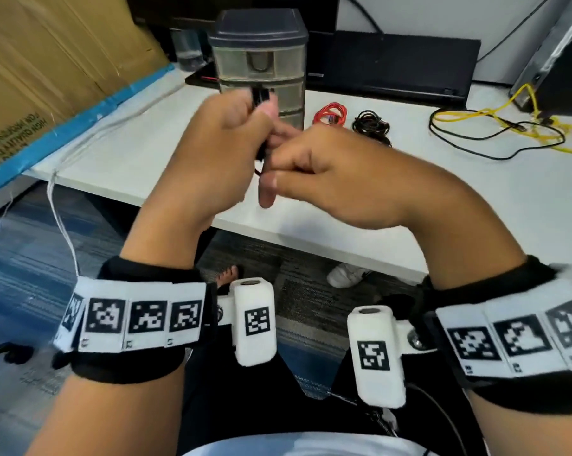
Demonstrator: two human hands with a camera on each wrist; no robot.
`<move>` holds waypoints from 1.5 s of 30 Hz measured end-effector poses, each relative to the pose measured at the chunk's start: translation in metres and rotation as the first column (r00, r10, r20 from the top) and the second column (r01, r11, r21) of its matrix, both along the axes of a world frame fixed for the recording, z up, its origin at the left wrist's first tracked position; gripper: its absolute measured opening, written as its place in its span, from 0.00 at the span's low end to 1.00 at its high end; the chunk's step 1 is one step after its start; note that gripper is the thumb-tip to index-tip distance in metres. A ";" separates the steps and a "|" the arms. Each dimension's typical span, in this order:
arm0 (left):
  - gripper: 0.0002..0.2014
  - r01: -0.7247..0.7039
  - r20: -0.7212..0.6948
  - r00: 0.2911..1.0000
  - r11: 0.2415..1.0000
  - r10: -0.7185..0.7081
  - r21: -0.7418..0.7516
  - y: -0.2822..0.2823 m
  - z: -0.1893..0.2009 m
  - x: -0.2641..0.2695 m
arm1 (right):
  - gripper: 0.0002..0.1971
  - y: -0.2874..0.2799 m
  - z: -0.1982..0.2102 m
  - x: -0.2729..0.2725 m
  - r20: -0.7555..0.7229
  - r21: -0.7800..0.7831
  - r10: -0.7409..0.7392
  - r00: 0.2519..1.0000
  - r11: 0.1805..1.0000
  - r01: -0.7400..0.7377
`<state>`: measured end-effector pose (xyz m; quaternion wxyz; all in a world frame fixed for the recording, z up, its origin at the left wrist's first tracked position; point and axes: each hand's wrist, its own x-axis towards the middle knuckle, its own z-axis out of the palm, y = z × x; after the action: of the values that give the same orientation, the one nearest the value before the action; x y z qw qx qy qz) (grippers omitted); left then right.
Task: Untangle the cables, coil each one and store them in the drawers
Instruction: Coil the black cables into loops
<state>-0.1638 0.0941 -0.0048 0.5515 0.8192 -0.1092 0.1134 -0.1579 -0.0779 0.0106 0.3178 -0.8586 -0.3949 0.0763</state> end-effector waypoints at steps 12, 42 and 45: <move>0.16 -0.080 -0.179 0.983 0.970 0.039 -0.228 -0.014 -0.009 0.000 | 0.10 -0.007 -0.011 0.017 0.013 0.399 -0.192 0.981 0.901 0.171; 0.06 0.131 -0.141 0.965 0.870 -0.222 -0.476 0.007 -0.024 0.009 | 0.24 0.005 -0.034 0.034 0.119 0.424 -0.404 0.907 0.847 0.321; 0.07 0.107 -0.158 0.961 0.833 -0.227 -0.542 0.004 -0.020 0.011 | 0.25 0.005 -0.033 0.034 0.106 0.431 -0.400 0.910 0.843 0.321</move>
<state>-0.1528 0.0977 -0.0244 0.7716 0.6304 -0.0849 0.0007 -0.1239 -0.0732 -0.0220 0.4574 -0.8364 -0.2615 -0.1514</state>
